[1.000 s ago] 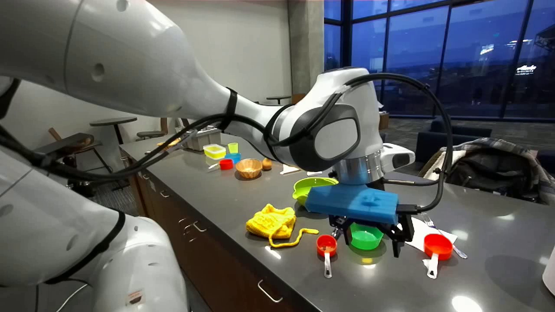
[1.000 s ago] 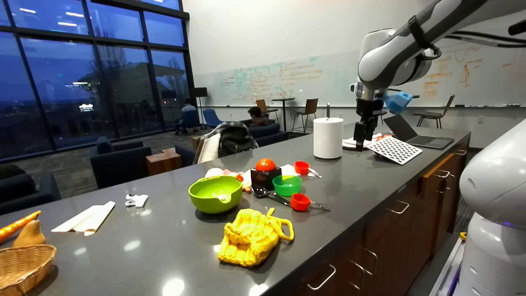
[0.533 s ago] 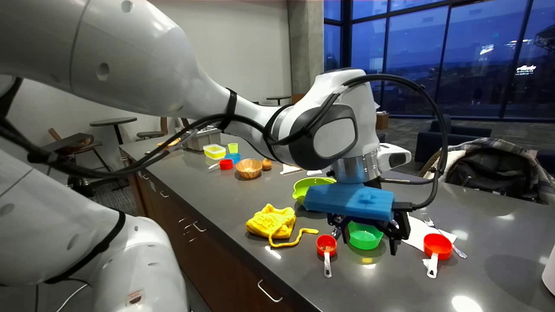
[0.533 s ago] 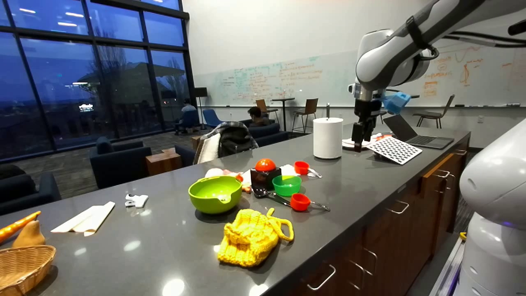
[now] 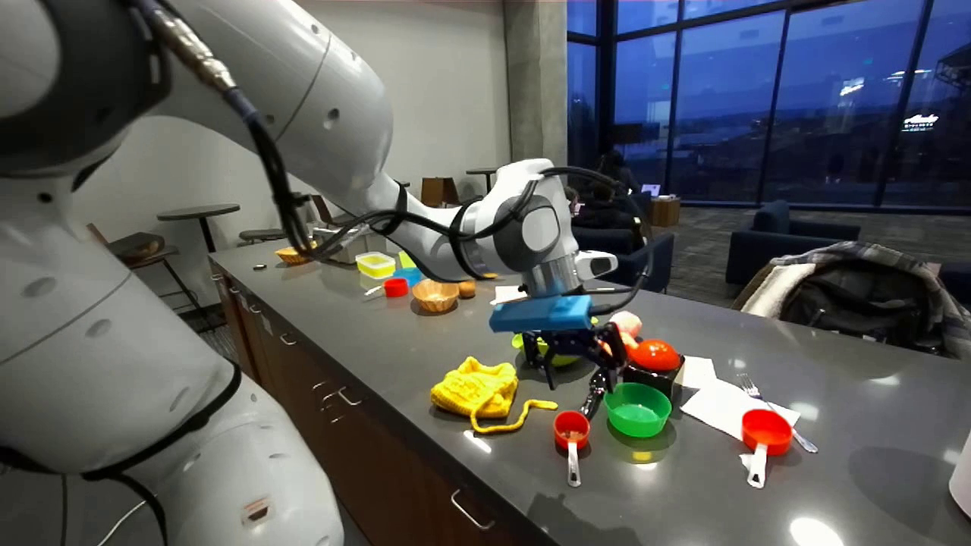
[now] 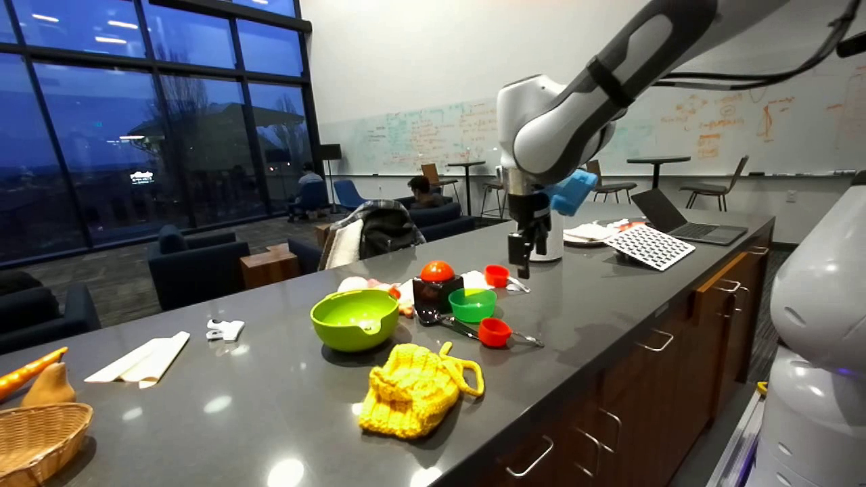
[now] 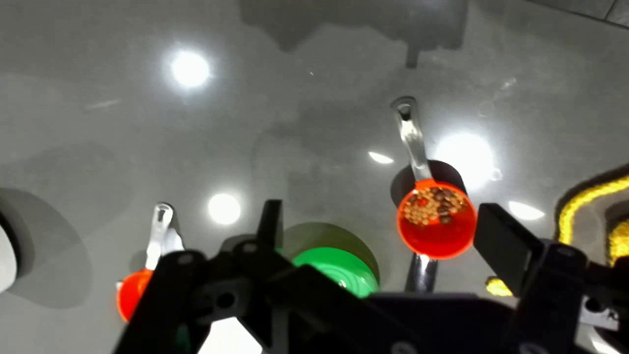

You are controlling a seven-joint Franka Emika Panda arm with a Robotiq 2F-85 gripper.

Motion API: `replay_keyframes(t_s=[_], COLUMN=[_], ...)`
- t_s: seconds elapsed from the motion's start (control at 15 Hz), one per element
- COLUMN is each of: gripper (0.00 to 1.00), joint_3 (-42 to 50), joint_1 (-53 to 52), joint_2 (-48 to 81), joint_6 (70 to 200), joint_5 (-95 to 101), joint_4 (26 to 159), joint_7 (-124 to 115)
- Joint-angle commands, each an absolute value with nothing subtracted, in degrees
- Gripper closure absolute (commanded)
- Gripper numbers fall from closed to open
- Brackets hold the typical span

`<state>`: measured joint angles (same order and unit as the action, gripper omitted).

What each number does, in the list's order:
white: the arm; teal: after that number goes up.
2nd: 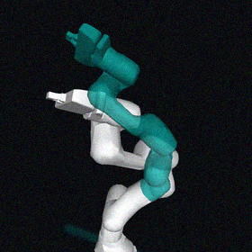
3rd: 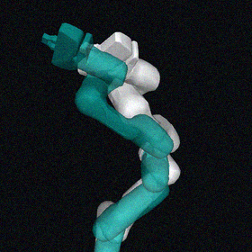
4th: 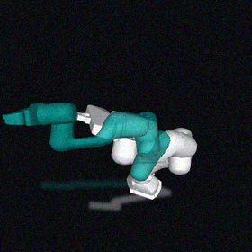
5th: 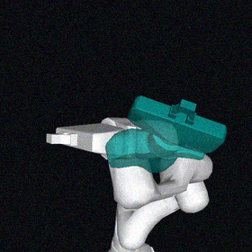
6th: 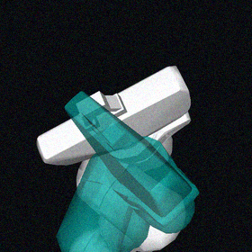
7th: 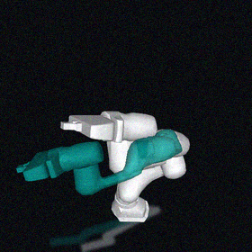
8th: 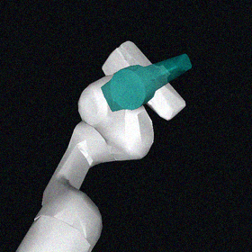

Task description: Unfold the yellow item

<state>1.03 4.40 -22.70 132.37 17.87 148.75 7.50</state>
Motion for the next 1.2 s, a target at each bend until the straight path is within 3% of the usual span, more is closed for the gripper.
replay_keyframes(t_s=[0.0,0.27,0.47,1.13], gripper=[0.00,0.00,0.00,0.00], joint_3=[-4.3,-8.0,-11.0,-11.0], joint_1=[0.8,-3.2,-4.9,-5.2], joint_2=[-15.1,-11.1,-10.2,-9.4], joint_6=[131.8,129.2,135.3,134.8], joint_5=[18.2,16.6,22.2,21.1], joint_4=[142.7,138.5,138.3,138.2], joint_7=[1.6,-2.1,-7.4,-8.7])
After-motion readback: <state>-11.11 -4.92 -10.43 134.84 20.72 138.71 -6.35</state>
